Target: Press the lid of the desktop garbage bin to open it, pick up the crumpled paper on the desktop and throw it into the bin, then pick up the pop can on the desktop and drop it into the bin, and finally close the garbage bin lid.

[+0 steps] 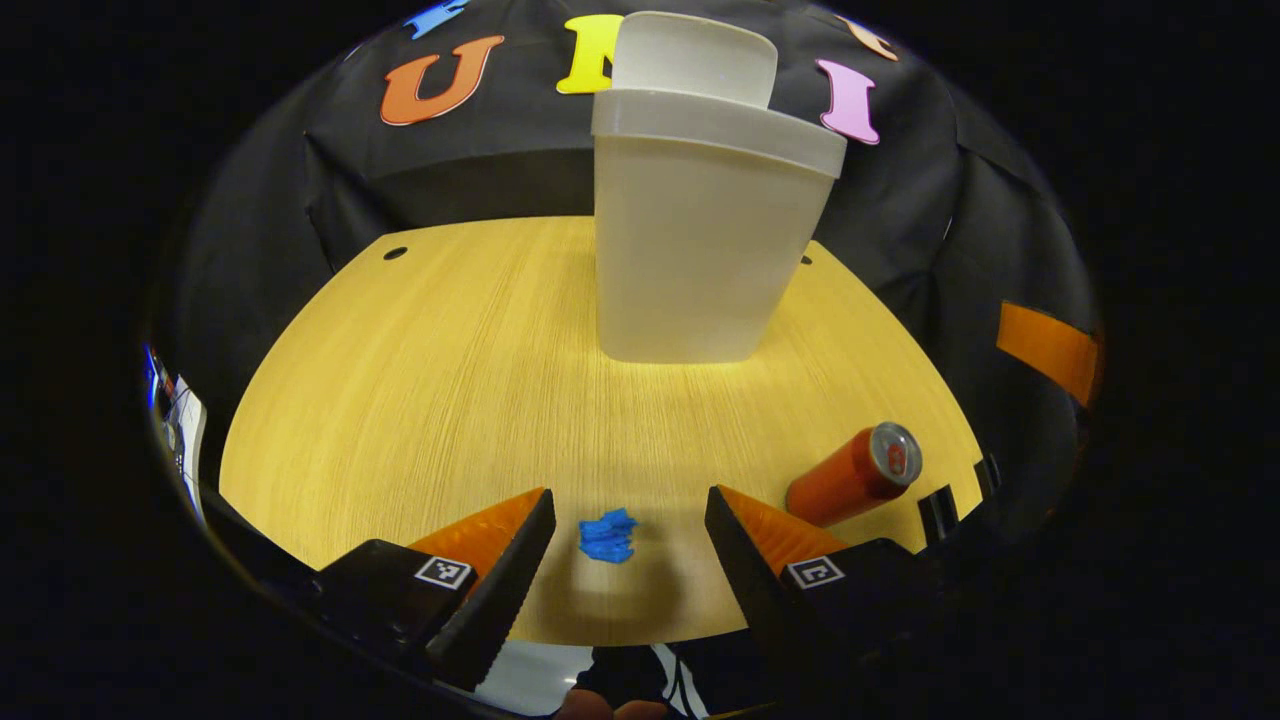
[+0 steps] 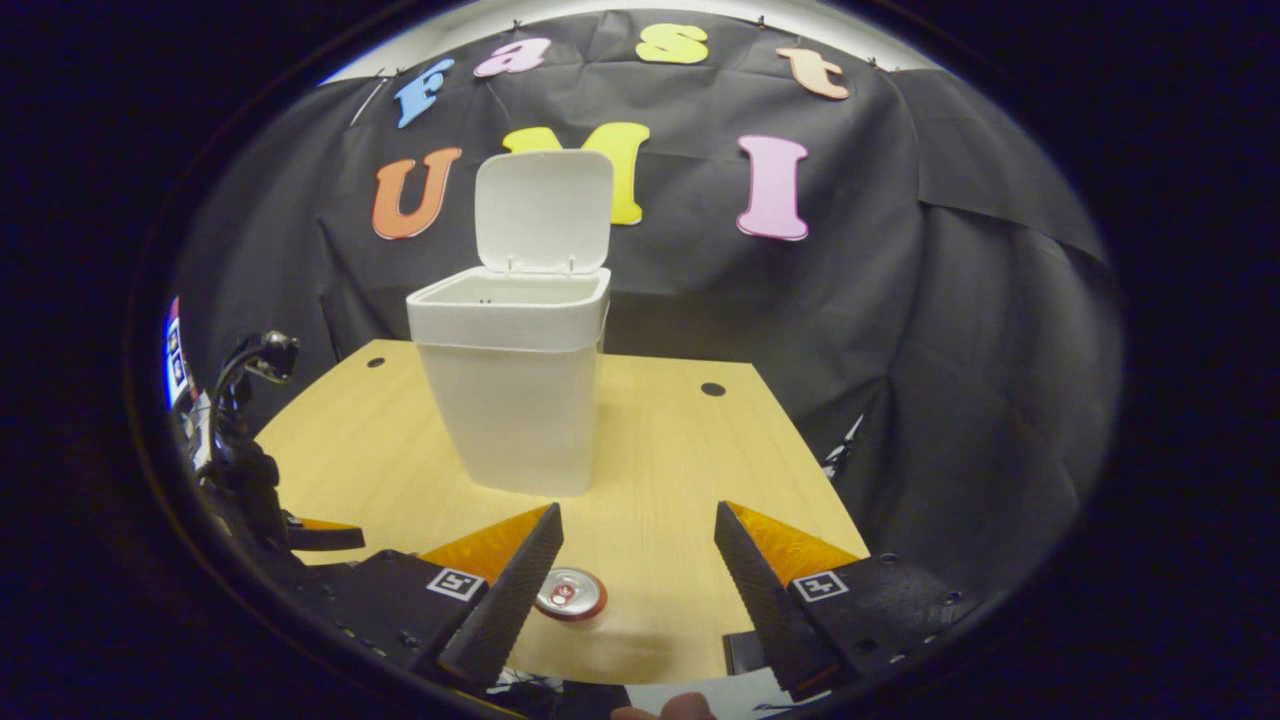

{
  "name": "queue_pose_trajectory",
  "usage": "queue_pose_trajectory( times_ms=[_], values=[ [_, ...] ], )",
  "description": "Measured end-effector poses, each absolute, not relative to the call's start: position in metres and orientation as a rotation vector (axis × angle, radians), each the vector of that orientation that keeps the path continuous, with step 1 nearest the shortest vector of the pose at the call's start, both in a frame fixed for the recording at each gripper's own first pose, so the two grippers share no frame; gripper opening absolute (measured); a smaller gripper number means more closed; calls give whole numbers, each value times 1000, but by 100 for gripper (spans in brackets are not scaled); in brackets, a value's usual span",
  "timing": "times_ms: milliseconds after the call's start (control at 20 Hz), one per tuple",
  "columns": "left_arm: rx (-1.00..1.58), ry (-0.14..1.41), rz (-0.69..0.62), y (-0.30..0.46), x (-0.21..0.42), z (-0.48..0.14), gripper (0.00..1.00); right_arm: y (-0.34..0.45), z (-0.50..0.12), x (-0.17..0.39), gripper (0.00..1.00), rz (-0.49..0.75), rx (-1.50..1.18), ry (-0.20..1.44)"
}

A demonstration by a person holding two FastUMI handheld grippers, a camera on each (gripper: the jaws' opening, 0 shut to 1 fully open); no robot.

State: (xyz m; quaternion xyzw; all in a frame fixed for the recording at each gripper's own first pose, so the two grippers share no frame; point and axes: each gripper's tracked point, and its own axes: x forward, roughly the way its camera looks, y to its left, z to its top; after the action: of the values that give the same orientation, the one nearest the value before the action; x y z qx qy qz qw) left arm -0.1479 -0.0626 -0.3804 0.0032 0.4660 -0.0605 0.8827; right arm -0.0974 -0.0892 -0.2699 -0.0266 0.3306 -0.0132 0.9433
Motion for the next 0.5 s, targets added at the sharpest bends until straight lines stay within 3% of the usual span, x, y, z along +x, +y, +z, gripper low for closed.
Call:
queue_pose_trajectory(
  times_ms=[500],
  values=[
    [20,1064,-80,-49,-154,-432,98,-94,-282,-119,95,-38,-54,730]
  ],
)
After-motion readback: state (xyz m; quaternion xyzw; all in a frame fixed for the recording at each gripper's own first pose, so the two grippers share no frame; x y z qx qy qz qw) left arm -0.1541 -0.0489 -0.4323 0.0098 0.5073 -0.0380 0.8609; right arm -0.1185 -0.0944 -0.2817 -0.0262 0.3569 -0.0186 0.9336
